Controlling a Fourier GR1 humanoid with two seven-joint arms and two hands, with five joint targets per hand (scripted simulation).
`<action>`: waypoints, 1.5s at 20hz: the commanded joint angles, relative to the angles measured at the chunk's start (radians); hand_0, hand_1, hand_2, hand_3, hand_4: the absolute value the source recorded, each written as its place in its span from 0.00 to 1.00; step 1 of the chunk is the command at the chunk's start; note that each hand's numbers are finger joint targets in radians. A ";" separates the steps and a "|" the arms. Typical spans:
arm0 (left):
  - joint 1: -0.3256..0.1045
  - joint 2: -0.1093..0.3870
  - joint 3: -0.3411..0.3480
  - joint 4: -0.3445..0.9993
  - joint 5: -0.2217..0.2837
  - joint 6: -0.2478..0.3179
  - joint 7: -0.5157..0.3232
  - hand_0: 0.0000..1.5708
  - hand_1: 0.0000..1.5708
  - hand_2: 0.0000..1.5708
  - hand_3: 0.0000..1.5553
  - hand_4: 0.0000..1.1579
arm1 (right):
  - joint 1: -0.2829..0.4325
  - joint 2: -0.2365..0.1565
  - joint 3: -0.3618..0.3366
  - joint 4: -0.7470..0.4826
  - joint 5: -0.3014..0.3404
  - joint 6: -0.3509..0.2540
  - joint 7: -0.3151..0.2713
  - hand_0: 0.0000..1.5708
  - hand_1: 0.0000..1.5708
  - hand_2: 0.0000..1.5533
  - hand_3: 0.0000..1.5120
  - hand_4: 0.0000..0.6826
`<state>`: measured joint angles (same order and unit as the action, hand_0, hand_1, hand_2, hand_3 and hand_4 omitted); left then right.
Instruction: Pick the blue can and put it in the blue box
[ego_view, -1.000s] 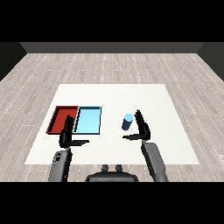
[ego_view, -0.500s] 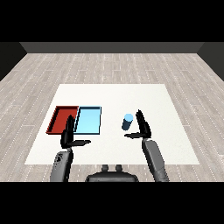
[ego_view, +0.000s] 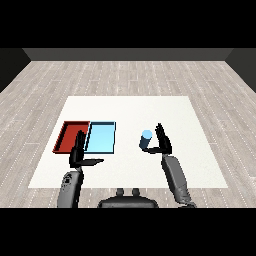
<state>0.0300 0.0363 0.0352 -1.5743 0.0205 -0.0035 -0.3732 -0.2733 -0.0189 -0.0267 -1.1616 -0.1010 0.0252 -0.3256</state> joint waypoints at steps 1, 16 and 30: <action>-0.036 0.017 0.018 -0.029 0.019 -0.003 0.064 0.00 0.00 0.00 0.00 0.00 | 0.006 -0.016 -0.023 0.038 -0.009 0.016 -0.021 0.00 0.00 0.00 0.00 0.00; -0.052 -0.022 -0.012 0.050 -0.055 0.056 -0.006 0.00 0.00 0.00 0.00 0.00 | -0.275 -0.012 -0.096 0.513 -0.080 0.000 -0.157 0.00 0.00 0.00 0.00 0.00; 0.051 -0.005 -0.003 -0.067 -0.018 0.023 0.004 0.00 0.00 0.00 0.00 0.00 | -0.356 0.004 -0.089 0.559 -0.129 -0.033 -0.119 0.00 0.00 0.00 0.00 0.00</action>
<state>0.0469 0.0376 0.0448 -1.5834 0.0008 0.0154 -0.4000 -0.5447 -0.0122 -0.0909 -0.6402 -0.2217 0.0052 -0.4814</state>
